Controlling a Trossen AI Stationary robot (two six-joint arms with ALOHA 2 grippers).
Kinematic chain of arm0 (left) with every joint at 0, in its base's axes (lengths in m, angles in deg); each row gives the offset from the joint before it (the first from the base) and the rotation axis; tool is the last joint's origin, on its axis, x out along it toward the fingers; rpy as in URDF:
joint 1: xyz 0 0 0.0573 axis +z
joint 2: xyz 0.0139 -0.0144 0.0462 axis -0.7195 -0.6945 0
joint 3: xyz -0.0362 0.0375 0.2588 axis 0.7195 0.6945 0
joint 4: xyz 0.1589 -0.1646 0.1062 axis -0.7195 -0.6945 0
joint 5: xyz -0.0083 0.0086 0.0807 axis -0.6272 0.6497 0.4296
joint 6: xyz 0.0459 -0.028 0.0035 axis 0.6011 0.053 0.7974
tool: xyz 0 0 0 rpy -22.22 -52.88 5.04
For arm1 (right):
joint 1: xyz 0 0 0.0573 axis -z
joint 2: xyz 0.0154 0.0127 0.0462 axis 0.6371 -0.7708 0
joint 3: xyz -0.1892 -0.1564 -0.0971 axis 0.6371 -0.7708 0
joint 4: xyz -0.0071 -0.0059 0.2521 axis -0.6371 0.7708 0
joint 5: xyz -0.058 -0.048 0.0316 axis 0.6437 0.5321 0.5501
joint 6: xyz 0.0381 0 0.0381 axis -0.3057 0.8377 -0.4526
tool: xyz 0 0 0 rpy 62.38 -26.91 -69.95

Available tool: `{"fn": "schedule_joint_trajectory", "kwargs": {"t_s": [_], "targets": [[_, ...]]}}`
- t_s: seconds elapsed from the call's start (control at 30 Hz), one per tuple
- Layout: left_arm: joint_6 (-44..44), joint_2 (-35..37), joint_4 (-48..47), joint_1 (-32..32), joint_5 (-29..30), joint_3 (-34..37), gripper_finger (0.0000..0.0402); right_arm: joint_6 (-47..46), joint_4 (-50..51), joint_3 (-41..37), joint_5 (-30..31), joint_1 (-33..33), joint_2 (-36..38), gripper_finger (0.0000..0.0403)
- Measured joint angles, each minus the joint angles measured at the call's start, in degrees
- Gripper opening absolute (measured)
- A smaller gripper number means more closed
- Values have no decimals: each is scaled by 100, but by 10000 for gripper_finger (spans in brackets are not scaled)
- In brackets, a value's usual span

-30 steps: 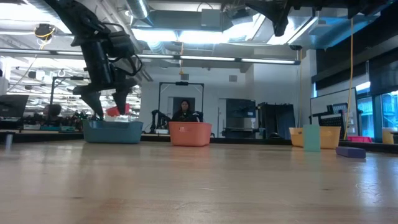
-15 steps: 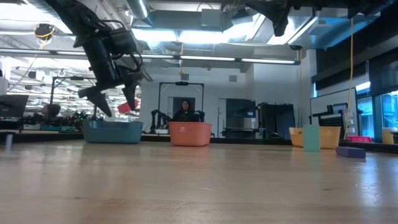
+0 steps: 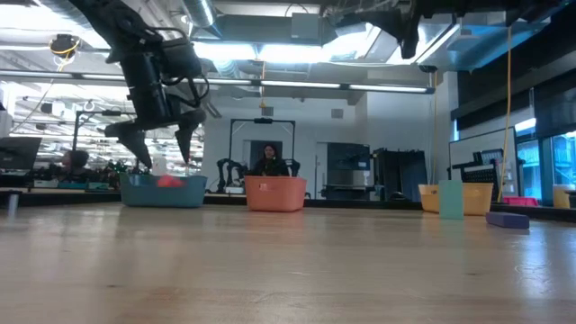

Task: Sort & place blocks by color
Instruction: Put the top right violet block into the orange bin

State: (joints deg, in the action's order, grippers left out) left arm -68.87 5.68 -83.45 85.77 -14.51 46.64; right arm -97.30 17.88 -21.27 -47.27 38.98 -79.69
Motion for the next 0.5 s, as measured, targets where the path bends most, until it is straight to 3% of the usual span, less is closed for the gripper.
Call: {"fn": "schedule_joint_trajectory", "kwargs": {"t_s": [0.23, 0.5], "targets": [[24, -42, -72, 50, -115, 9, 361, -29, -2, 0, 102, 0, -2, 280], [481, 895, 73, -195, -638, -198, 362, 40, -1, 0, 102, 0, -2, 280]]}}
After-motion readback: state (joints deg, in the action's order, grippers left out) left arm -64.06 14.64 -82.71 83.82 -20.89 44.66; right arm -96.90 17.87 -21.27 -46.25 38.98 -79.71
